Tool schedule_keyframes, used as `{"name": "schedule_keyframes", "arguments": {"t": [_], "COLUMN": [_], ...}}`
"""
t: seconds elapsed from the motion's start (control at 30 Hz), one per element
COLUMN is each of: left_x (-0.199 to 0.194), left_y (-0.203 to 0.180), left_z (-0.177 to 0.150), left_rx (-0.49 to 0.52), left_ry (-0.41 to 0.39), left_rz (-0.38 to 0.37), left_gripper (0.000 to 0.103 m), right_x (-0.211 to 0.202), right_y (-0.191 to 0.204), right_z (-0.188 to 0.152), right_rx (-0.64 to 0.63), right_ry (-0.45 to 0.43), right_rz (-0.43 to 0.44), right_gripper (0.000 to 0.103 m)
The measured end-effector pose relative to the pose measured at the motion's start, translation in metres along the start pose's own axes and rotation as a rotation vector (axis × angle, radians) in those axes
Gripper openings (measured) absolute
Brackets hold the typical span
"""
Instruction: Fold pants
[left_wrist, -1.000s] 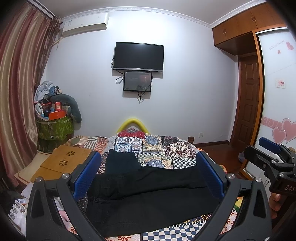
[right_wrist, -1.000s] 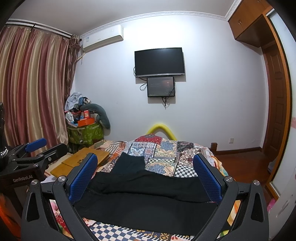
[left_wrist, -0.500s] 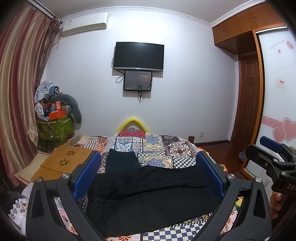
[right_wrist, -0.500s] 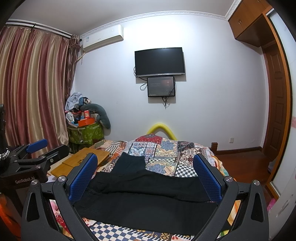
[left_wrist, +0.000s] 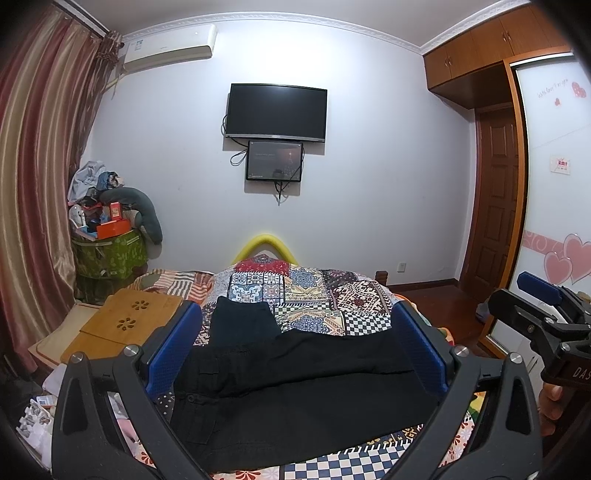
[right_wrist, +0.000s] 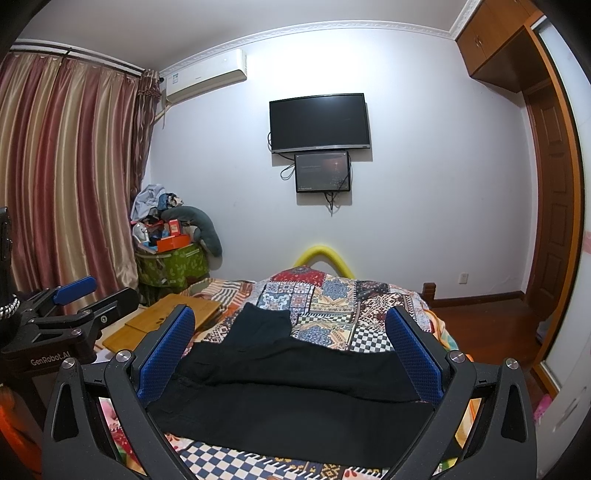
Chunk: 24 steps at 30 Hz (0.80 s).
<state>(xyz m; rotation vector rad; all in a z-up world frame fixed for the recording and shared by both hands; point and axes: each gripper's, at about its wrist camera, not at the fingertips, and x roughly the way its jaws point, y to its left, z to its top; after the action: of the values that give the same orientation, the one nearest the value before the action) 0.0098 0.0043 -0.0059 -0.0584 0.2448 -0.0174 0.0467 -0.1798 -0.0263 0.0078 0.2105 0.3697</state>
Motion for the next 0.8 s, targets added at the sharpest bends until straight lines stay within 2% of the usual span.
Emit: {"name": "schedule_keyframes", "arguments": {"t": [0.43,0.6,0.8], "left_x": [0.025,0.059,0.123], "left_y": [0.004,0.014,0.033], "left_z": [0.002,0.004,0.005], "left_rx": [0.008,0.001,0.016], "left_ry": [0.03,0.073,0.148], "left_rz": [-0.015,-0.013,0.014], "left_gripper": [0.103,0.103,0.103], "right_x": [0.016,0.04,0.091], "right_y": [-0.002,-0.012,-0.03], "right_z": [-0.001,-0.003,-0.005], "right_rx": [0.01,0.019,-0.005], "right_ry": [0.03,0.064,0.123], "right_rz": [-0.009,-0.016,-0.051], "right_gripper": [0.102,0.102,0.102]}}
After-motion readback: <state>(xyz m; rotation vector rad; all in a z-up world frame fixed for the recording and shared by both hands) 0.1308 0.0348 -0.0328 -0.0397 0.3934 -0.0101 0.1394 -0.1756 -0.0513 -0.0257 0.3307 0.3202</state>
